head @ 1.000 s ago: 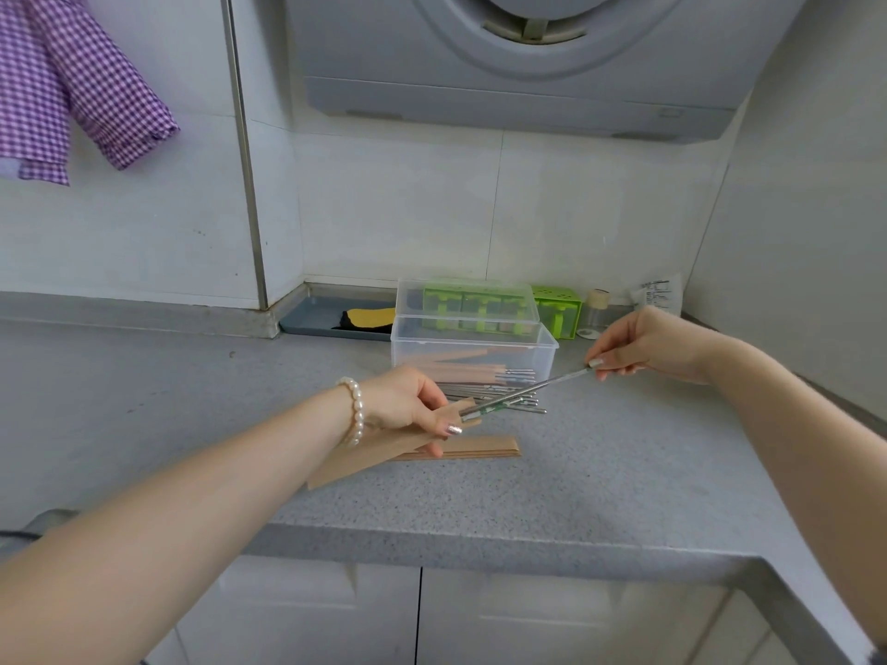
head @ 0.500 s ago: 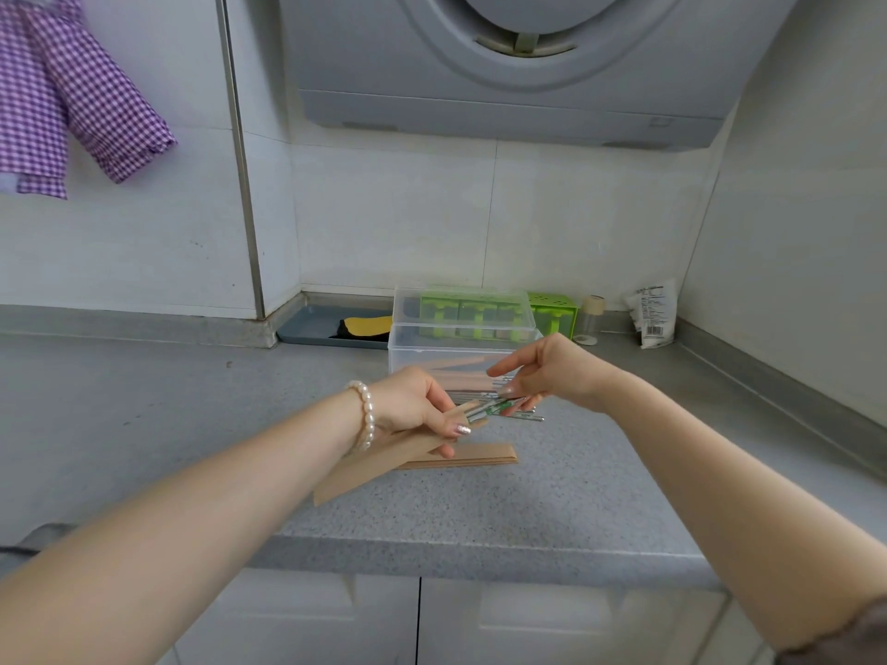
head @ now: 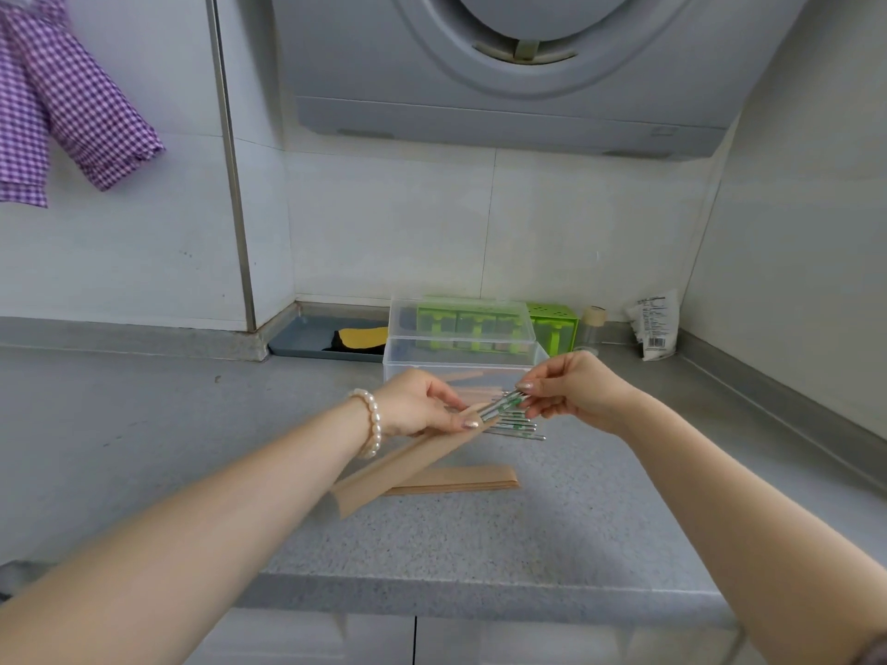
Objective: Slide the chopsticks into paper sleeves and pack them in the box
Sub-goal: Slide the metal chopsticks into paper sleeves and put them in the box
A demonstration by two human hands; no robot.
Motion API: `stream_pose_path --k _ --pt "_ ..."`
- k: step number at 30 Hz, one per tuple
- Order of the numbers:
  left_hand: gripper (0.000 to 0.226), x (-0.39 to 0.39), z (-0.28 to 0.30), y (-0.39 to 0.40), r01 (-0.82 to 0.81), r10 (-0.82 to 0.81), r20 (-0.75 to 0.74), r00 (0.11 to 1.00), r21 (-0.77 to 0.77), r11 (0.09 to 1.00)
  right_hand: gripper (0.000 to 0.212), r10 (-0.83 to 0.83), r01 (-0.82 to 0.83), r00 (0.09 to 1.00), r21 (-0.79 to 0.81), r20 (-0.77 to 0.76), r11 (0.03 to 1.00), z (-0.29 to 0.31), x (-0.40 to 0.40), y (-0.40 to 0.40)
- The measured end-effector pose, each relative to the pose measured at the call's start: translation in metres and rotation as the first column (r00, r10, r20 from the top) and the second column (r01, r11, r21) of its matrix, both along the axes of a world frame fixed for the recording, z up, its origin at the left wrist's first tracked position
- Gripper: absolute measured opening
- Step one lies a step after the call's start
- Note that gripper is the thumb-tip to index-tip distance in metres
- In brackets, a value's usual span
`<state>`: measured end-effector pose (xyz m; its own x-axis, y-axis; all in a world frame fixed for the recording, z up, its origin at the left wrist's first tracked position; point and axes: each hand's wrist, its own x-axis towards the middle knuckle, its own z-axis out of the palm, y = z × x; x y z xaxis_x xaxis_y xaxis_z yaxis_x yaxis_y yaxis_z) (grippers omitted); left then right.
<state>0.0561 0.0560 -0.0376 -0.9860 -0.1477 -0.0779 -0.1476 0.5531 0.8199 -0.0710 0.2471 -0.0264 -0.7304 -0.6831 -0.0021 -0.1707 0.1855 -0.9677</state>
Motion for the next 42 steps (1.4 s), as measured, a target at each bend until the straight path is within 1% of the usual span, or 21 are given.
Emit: stream_pose_path --k 2,3,6,7,9,11,15,17,19,21,23,25,27,28,29,30,31,33,35,38,42 --pt "0.054 -0.006 0.006 -0.010 -0.105 0.095 -0.074 0.993 -0.137 0.985 0.005 -0.112 0.112 0.994 -0.025 -0.003 0.993 0.006 -0.015 0.010" --pt "0.059 -0.009 0.008 -0.019 -0.166 0.149 -0.111 0.983 -0.169 0.972 0.004 -0.174 0.174 0.985 -0.050 0.001 0.983 0.009 -0.025 0.016" --pt "0.059 -0.011 0.006 -0.044 -0.279 0.255 -0.167 0.952 -0.145 0.949 0.004 -0.381 0.391 0.920 -0.176 0.087 0.904 0.018 -0.055 0.037" --pt "0.052 -0.012 0.003 -0.050 -0.273 0.250 -0.164 0.954 -0.140 0.952 0.006 -0.446 0.463 0.886 -0.220 0.125 0.859 0.019 -0.064 0.042" --pt "0.027 -0.013 -0.005 -0.055 -0.217 0.201 -0.123 0.972 -0.137 0.966 0.012 -0.540 0.573 0.820 -0.282 0.192 0.770 0.020 -0.078 0.043" --pt "0.010 -0.016 -0.013 -0.053 -0.137 0.131 -0.053 0.990 -0.148 0.979 0.017 -0.594 0.634 0.773 -0.290 0.222 0.716 0.016 -0.090 0.034" --pt "0.007 -0.026 -0.031 -0.042 0.013 -0.002 0.050 0.999 -0.222 0.975 0.007 -0.699 0.709 0.704 -0.195 0.125 0.678 0.002 -0.107 0.000" --pt "0.010 -0.029 -0.041 -0.036 0.069 -0.049 0.082 0.995 -0.264 0.962 0.009 -0.708 0.711 0.702 -0.119 0.071 0.693 -0.004 -0.114 -0.018" --pt "0.017 -0.030 -0.048 -0.032 0.102 -0.074 0.105 0.992 -0.298 0.949 0.018 -0.685 0.686 0.728 -0.003 0.025 0.728 -0.006 -0.117 -0.034" --pt "0.031 -0.030 -0.054 -0.030 0.132 -0.093 0.130 0.987 -0.338 0.932 0.021 -0.648 0.653 0.757 0.123 -0.079 0.747 -0.008 -0.117 -0.050" --pt "0.041 -0.030 -0.059 -0.030 0.166 -0.112 0.155 0.982 -0.398 0.902 0.026 -0.573 0.629 0.774 0.223 -0.270 0.745 -0.013 -0.114 -0.060" --pt "0.044 -0.030 -0.062 -0.029 0.181 -0.124 0.160 0.979 -0.423 0.888 0.039 -0.441 0.606 0.776 0.339 -0.451 0.720 -0.022 -0.108 -0.065" --pt "0.046 -0.030 -0.064 -0.029 0.176 -0.124 0.148 0.981 -0.428 0.886 0.039 -0.333 0.651 0.694 0.358 -0.638 0.670 -0.030 -0.099 -0.065" --pt "0.046 -0.031 -0.065 -0.028 0.172 -0.121 0.143 0.982 -0.428 0.887 0.034 -0.303 0.663 0.632 0.294 -0.713 0.689 -0.033 -0.092 -0.065" --pt "0.045 -0.031 -0.065 -0.028 0.168 -0.120 0.138 0.983 -0.426 0.889 0.027 -0.294 0.637 0.587 0.206 -0.755 0.743 -0.035 -0.085 -0.064" --pt "0.045 -0.031 -0.066 -0.027 0.164 -0.118 0.134 0.984 -0.422 0.892 0.021 -0.278 0.578 0.575 0.141 -0.770 0.804 -0.037 -0.078 -0.062" --pt "0.044 -0.031 -0.067 -0.026 0.160 -0.116 0.129 0.985 -0.421 0.893 0.016 -0.229 0.499 0.598 0.132 -0.768 0.856 -0.039 -0.072 -0.060" --pt "0.042 -0.032 -0.068 -0.024 0.154 -0.115 0.116 0.987 -0.428 0.890 0.009 -0.024 0.332 0.701 0.297 -0.712 0.895 -0.048 -0.060 -0.056" --pt "0.040 -0.033 -0.068 -0.021 0.146 -0.108 0.109 0.988 -0.450 0.881 0.010 0.127 0.236 0.770 0.464 -0.625 0.854 -0.058 -0.055 -0.051" --pt "0.037 -0.033 -0.068 -0.019 0.125 -0.090 0.098 0.991 -0.451 0.884 0.015 0.100 0.265 0.812 0.517 -0.574 0.814 -0.069 -0.058 -0.041" --pt "0.033 -0.031 -0.069 -0.018 0.096 -0.064 0.087 0.994 -0.442 0.892 0.013 0.081 0.275 0.852 0.572 -0.518 0.773 -0.079 -0.063 -0.033"
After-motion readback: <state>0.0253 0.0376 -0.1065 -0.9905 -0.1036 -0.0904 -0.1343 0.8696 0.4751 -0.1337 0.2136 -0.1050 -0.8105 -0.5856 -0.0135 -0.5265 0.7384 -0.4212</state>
